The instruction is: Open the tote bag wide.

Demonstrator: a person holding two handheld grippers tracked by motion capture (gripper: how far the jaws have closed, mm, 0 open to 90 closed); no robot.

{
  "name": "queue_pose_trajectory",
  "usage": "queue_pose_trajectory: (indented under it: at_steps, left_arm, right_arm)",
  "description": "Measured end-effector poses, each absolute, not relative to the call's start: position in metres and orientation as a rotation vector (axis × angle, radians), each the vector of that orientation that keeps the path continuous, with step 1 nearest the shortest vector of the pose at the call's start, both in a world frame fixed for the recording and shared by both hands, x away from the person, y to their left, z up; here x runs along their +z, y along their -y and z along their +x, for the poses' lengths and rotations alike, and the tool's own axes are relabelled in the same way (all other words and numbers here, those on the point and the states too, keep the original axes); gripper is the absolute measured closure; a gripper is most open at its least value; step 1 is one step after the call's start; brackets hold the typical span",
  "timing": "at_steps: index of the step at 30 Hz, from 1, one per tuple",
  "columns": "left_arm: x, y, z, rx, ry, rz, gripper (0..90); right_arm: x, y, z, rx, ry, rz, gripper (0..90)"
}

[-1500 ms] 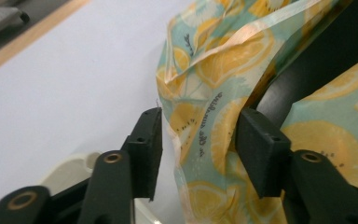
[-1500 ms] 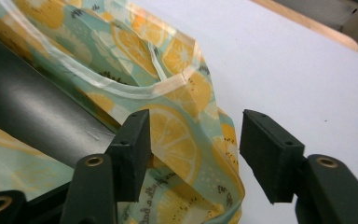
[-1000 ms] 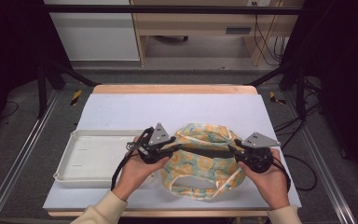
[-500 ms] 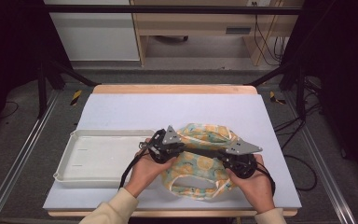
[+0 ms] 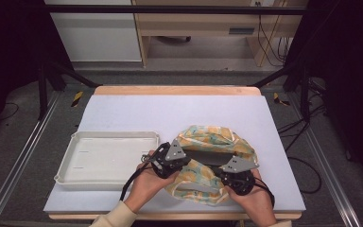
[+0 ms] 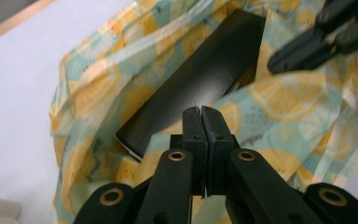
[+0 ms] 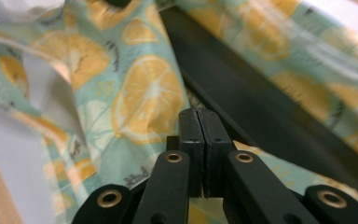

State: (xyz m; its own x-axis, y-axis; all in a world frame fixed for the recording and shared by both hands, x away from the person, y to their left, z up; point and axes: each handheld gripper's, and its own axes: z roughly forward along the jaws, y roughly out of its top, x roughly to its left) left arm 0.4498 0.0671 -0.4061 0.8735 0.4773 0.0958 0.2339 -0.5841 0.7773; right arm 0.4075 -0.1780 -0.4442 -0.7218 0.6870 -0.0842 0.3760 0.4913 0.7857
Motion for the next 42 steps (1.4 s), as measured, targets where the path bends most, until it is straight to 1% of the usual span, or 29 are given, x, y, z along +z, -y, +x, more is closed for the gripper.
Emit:
queue_pose_trajectory:
  at_steps: [4,12,16,22,27,32,37,42]
  left_arm:
    - [-0.406,-0.060,0.451,0.374,-0.498,2.206,90.0]
    - [-0.425,-0.044,0.446,0.320,-0.488,2.237,90.0]
    - [-0.435,-0.038,0.440,0.344,-0.474,2.295,90.0]
    - [-0.452,-0.042,0.439,0.330,-0.510,2.348,90.0]
    - [-0.466,-0.046,0.439,0.290,-0.538,2.376,90.0]
    - [-0.470,-0.047,0.437,0.285,-0.558,2.371,90.0]
    - [-0.473,-0.050,0.439,0.274,-0.581,2.362,90.0]
    - [-0.473,-0.050,0.439,0.259,-0.590,2.355,90.0]
  right_arm:
    - [-0.453,0.177,0.403,1.084,-2.402,0.871,90.0]
    - [-0.468,0.172,0.398,1.033,-2.501,0.831,90.0]
    - [-0.470,0.173,0.397,1.035,-2.520,0.831,90.0]
    - [-0.473,0.175,0.395,1.035,-2.540,0.834,90.0]
    - [-0.472,0.178,0.395,1.052,-2.522,0.854,89.4]
    - [-0.463,0.193,0.391,1.087,-2.421,0.913,88.7]
    - [-0.452,0.221,0.389,1.138,-2.211,1.025,90.0]
    - [-0.448,0.238,0.398,1.095,-2.022,1.151,90.0]
